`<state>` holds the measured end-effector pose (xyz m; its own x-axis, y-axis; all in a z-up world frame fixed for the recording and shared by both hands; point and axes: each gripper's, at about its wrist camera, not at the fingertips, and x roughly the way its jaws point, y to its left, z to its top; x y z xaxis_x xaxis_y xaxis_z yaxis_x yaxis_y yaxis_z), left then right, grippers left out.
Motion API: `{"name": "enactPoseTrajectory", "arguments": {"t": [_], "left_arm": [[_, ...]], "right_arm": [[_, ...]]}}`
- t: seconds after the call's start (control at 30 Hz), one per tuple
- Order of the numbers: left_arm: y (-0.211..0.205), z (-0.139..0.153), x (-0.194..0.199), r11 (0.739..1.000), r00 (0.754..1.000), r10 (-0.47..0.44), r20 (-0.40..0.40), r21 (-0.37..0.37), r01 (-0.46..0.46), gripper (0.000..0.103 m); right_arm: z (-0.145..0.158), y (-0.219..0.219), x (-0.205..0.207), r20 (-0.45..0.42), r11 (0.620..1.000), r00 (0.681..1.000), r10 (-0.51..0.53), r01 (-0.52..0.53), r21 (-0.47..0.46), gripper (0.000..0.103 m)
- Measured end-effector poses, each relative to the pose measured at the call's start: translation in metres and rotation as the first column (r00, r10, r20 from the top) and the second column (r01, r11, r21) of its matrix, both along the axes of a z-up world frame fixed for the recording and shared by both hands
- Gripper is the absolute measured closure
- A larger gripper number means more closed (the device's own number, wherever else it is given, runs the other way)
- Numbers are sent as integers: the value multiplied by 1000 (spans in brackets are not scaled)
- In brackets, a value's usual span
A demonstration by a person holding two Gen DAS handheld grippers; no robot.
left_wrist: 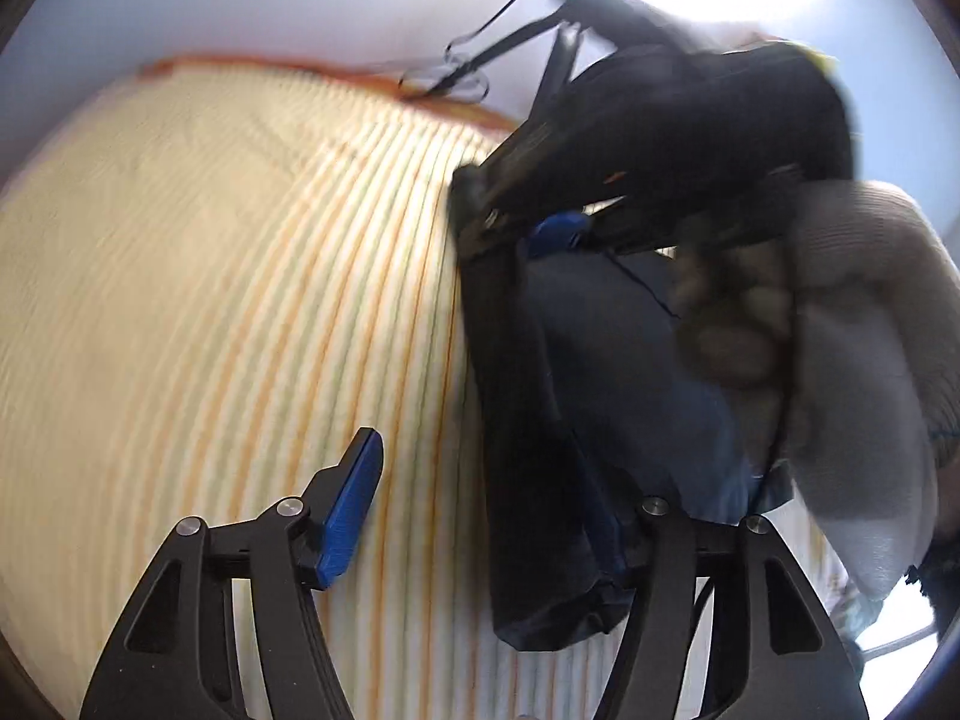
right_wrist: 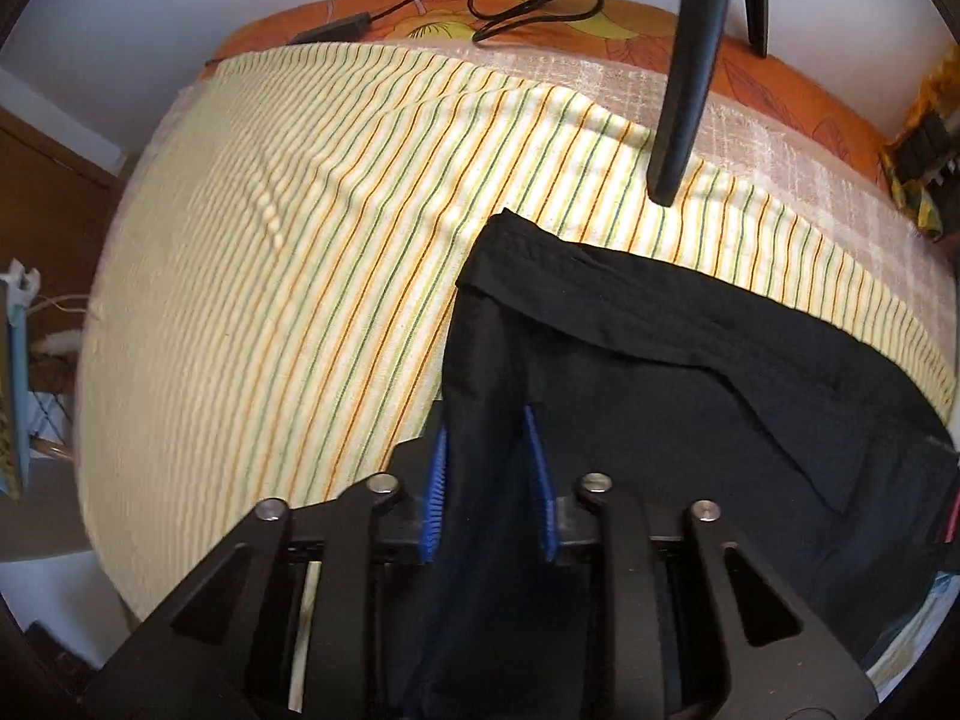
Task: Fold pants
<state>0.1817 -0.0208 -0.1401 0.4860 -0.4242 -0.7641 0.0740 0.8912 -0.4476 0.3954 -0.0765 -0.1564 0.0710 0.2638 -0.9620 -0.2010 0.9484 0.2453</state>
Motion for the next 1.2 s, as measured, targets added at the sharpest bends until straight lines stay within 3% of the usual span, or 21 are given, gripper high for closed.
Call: {"name": "enactPoseTrajectory", "arguments": {"t": [0.07,0.13,0.17,0.2,0.23,0.3,0.5,0.63,1.1,1.2], "left_arm": [[-6,-7,1,1000,999,-10,-36,-29,9,41],[-13,-4,-3,999,999,-32,3,-30,32,48],[-15,-3,-2,999,999,-42,17,-28,42,57],[-17,-3,-1,998,998,-51,29,-31,52,83],[-19,-3,0,998,998,-54,29,-36,55,92],[-16,-2,1,996,998,-44,35,-79,47,95],[11,10,-4,991,996,-28,88,-125,39,97],[22,23,-13,994,992,-17,127,-102,30,97],[137,64,-64,983,955,172,242,-102,-151,97],[145,62,-58,979,949,201,243,-92,-184,97]], "right_arm": [[0,-9,-1,-3,999,1000,-21,21,40,87],[1,-14,-2,1,997,999,-35,35,69,90],[2,-18,-4,4,996,999,-40,39,82,92],[3,-22,-6,8,994,999,-44,43,96,93],[4,-26,-8,11,993,999,-48,46,106,93],[13,-27,-10,26,990,998,-62,58,128,95],[36,-32,-16,62,975,994,-93,79,206,96],[52,-27,-19,83,969,992,-97,76,233,96],[82,108,-28,142,933,989,37,-85,349,97],[82,130,-31,150,931,987,61,-110,349,97]]}}
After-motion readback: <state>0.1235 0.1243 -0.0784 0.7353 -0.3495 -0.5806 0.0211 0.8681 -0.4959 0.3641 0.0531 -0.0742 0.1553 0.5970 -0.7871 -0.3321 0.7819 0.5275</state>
